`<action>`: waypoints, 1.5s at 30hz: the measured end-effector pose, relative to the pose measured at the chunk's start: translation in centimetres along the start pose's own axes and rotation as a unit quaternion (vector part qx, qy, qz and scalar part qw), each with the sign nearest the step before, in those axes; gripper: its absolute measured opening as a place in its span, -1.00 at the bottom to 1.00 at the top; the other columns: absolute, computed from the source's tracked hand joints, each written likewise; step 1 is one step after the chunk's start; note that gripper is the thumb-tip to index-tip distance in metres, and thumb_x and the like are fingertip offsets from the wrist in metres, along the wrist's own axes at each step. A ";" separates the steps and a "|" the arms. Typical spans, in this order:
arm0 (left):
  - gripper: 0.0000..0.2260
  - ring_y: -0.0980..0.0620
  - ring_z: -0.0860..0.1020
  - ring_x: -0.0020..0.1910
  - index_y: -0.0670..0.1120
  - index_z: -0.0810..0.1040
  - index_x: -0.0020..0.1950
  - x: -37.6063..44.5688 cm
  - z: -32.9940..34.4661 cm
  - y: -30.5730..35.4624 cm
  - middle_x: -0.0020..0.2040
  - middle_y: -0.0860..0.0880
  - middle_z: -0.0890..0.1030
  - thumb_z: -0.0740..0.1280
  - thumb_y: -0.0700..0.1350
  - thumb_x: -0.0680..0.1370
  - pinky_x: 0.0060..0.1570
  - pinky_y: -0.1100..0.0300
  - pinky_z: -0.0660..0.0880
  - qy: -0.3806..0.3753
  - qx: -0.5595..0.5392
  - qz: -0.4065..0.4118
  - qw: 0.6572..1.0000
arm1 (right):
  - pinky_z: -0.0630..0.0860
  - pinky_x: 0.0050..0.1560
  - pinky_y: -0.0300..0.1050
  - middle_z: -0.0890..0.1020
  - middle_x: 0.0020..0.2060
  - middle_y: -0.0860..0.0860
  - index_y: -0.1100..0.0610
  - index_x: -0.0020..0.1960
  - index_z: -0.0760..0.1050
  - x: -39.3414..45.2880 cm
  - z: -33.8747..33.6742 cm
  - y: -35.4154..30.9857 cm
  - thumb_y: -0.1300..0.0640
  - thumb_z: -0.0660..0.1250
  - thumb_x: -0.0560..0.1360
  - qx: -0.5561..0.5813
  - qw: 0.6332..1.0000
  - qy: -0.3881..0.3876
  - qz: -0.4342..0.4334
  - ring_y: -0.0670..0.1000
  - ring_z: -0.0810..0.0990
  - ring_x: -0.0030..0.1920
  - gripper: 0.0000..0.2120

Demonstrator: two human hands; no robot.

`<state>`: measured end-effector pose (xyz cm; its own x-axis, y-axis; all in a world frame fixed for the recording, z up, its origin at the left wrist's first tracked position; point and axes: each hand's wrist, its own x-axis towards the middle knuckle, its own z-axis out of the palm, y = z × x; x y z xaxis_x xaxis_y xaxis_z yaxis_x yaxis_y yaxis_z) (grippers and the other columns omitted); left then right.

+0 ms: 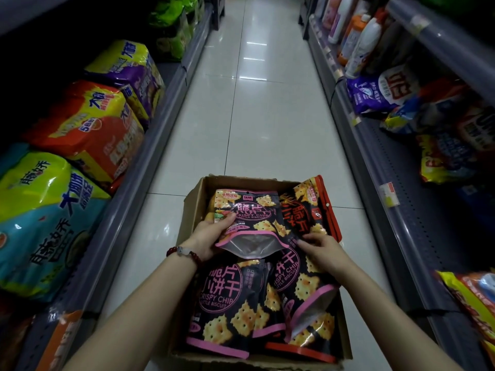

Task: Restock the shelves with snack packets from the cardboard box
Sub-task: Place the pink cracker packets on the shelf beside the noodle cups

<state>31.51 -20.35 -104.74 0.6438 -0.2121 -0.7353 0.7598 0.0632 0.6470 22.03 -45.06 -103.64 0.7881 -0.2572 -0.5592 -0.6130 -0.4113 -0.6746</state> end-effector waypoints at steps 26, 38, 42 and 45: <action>-0.77 -0.09 0.67 -0.14 -0.24 0.51 0.15 -11.1 0.2 7.9 0.02 -0.22 0.64 0.33 -0.30 0.50 -0.19 0.06 0.64 0.011 -0.124 0.098 0.987 | 0.65 -0.25 -0.08 0.73 -0.15 0.10 0.17 0.01 0.59 -11.8 -10.0 -10.4 0.34 0.47 0.39 0.251 0.964 0.078 -0.028 0.08 0.72 -0.20 -0.78; -0.66 -0.14 0.62 -0.07 -0.29 0.45 0.26 -36.5 0.4 29.3 0.10 -0.27 0.60 0.33 -0.34 0.49 -0.10 0.04 0.64 0.074 -0.126 0.167 0.975 | 0.64 -0.26 -0.11 0.72 -0.17 0.13 0.21 0.07 0.56 -26.3 -21.4 -39.1 0.35 0.40 0.42 0.335 0.935 -0.053 -0.107 0.08 0.71 -0.23 -0.76; -0.72 -0.09 0.66 -0.15 -0.24 0.50 0.19 -45.3 0.9 35.9 -0.02 -0.19 0.65 0.34 -0.34 0.48 -0.11 0.03 0.62 0.085 -0.131 0.199 0.967 | 0.66 -0.19 -0.07 0.73 -0.18 0.11 0.18 0.06 0.56 -31.0 -24.2 -48.7 0.24 0.46 0.28 0.346 0.917 -0.131 -0.151 0.07 0.71 -0.24 -0.65; -0.76 -0.09 0.66 -0.16 -0.22 0.53 0.14 -51.0 1.1 39.6 -0.07 -0.15 0.67 0.35 -0.33 0.47 -0.05 -0.01 0.60 0.096 -0.140 0.230 0.958 | 0.66 -0.14 -0.02 0.72 -0.15 0.12 0.17 0.07 0.56 -33.9 -25.5 -54.2 0.22 0.51 0.29 0.341 0.907 -0.175 -0.176 0.10 0.71 -0.21 -0.63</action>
<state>28.66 -8.14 -41.37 0.9009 0.0818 -0.4263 0.3694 0.3712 0.8519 29.99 -36.32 -35.80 0.9484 0.1283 -0.2900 -0.3141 0.2527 -0.9152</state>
